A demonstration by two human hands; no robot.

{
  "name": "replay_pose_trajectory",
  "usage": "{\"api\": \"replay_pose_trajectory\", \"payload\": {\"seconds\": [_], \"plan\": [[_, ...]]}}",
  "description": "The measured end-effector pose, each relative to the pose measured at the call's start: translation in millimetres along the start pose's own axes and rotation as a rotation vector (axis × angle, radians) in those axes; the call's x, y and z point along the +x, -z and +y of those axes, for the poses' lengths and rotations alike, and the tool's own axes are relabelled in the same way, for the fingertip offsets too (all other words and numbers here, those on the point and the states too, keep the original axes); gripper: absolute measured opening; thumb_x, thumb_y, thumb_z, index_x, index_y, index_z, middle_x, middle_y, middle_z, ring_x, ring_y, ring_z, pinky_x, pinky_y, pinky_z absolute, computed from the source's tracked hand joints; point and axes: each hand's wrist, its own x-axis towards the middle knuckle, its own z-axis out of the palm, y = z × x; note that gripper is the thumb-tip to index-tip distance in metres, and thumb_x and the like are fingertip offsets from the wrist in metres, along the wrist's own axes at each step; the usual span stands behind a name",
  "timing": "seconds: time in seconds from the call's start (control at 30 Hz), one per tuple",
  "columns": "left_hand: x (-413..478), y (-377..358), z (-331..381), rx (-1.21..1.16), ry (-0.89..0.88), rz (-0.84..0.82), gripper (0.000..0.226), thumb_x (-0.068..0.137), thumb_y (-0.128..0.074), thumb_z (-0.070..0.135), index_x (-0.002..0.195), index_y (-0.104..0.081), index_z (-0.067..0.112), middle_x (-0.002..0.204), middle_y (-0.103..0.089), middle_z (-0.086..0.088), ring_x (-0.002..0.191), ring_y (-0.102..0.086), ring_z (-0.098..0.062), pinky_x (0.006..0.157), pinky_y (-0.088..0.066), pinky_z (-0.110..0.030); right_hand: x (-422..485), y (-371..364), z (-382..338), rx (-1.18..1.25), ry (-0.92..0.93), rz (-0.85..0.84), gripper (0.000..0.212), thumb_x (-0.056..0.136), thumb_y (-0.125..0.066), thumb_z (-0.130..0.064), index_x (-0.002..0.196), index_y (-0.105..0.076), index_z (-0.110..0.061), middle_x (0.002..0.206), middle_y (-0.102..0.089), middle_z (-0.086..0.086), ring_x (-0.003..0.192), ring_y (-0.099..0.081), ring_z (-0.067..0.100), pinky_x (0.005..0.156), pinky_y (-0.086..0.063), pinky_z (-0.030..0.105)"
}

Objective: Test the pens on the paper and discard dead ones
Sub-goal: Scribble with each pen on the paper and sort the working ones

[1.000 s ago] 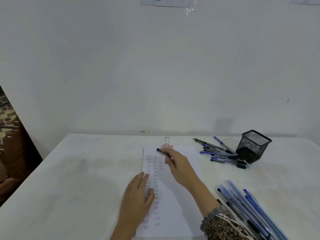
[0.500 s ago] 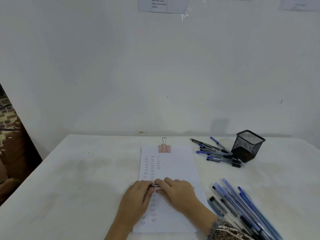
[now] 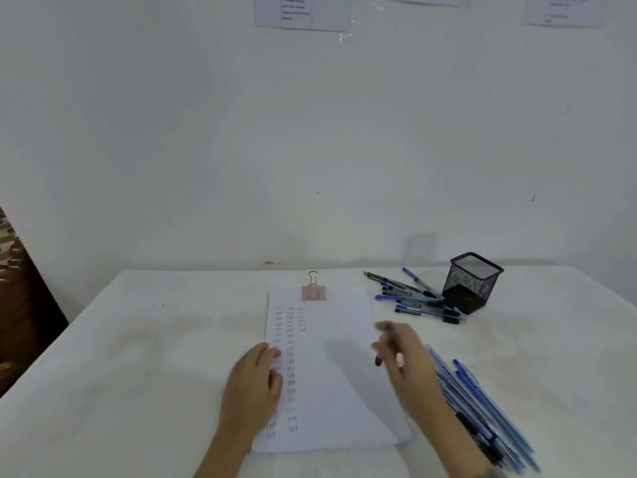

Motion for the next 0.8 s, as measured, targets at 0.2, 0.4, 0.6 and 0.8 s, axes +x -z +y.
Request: {"api": "replay_pose_trajectory", "payload": {"seconds": [0.2,0.4,0.6,0.8], "plan": [[0,0,3,0.072,0.000,-0.025,0.072,0.077,-0.015,0.040,0.126,-0.055,0.006,0.132,-0.054,-0.008,0.119,-0.052,-0.024,0.104,-0.037,-0.038,-29,93,27,-0.026,-0.458,0.313,0.025,0.074,-0.073,0.004,0.067,-0.064,-0.018,0.076,-0.068,-0.004,0.073,-0.067,0.012,0.064,-0.045,0.000],[3,-4,-2,0.101,0.001,-0.068,0.087,0.072,0.002,0.045,0.140,-0.037,0.007,0.145,-0.040,-0.005,0.135,-0.035,-0.021,0.115,-0.021,-0.034,-51,118,45,-0.608,-0.594,-0.170,0.033,0.078,-0.068,-0.021,0.072,-0.052,-0.048,0.077,-0.064,-0.024,0.077,-0.058,0.012,0.074,-0.048,0.026],[3,-3,-1,0.106,0.018,-0.082,0.091,0.069,0.005,0.046,0.142,-0.033,0.009,0.148,-0.035,-0.004,0.138,-0.029,-0.019,0.116,-0.016,-0.032,1,128,46,-0.770,-0.600,-0.469,0.007,0.088,-0.054,-0.036,0.094,-0.055,-0.039,0.107,-0.058,-0.009,0.097,-0.053,0.011,0.091,-0.046,0.032],[2,0,2,0.097,0.023,-0.097,0.092,0.067,0.006,0.047,0.143,-0.031,0.010,0.149,-0.032,-0.002,0.139,-0.026,-0.016,0.116,-0.013,-0.029,87,62,86,-0.682,-0.397,-0.480,0.038,0.095,-0.042,-0.009,0.130,-0.054,-0.011,0.132,-0.055,0.010,0.119,-0.052,0.025,0.100,-0.042,0.032]]}}
